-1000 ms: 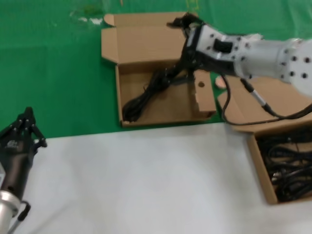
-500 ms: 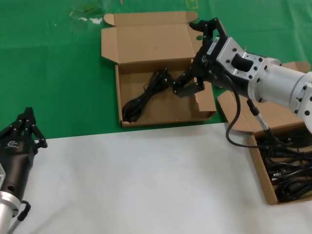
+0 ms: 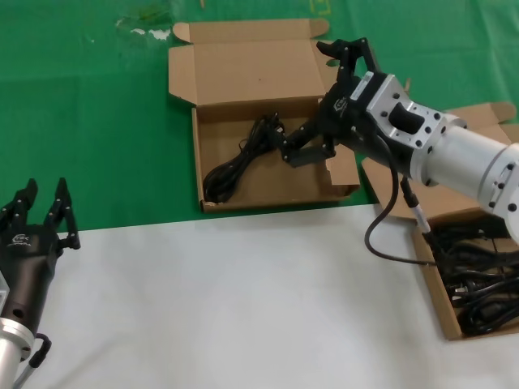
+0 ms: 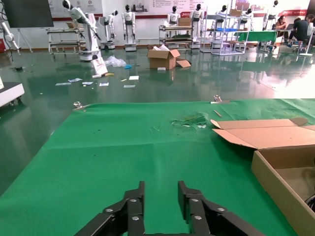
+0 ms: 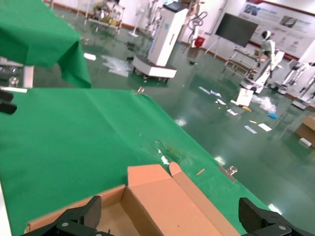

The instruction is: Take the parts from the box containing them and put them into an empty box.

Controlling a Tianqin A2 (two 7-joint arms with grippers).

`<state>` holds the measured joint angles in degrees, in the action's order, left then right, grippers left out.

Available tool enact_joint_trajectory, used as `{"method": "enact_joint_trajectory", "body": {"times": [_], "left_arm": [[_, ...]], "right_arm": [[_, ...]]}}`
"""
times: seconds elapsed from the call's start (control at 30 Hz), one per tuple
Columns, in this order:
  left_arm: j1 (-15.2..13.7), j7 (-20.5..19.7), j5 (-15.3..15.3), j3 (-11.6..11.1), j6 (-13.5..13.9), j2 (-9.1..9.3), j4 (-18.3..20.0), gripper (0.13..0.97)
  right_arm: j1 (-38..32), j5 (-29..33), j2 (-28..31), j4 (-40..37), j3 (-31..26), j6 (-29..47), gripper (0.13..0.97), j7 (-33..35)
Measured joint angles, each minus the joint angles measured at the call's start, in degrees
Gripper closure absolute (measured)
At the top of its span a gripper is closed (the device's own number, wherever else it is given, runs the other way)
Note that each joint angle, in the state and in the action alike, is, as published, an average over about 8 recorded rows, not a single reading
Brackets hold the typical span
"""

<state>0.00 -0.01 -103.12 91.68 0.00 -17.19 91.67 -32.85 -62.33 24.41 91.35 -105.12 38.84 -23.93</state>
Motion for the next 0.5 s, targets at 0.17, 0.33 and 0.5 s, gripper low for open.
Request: {"method": "enact_joint_trajectory", "body": {"times": [0.17,0.33,0.5], "left_arm": [[0.0,0.0,0.0,0.0,0.0,0.0,0.0,0.813],[0.0,0.0,0.0,0.0,0.0,0.0,0.0,0.723],[0.0,0.0,0.0,0.0,0.0,0.0,0.0,0.62]], "right_arm": [[2.4,-3.0,-0.5,0.0,1.0,-2.8,0.131,1.8],[4.9,-6.0,-1.1,0.0,2.0,-5.7,0.129,3.5],[7.3,-9.1,-1.6,0.1,3.0,-8.7,0.129,5.3]]}}
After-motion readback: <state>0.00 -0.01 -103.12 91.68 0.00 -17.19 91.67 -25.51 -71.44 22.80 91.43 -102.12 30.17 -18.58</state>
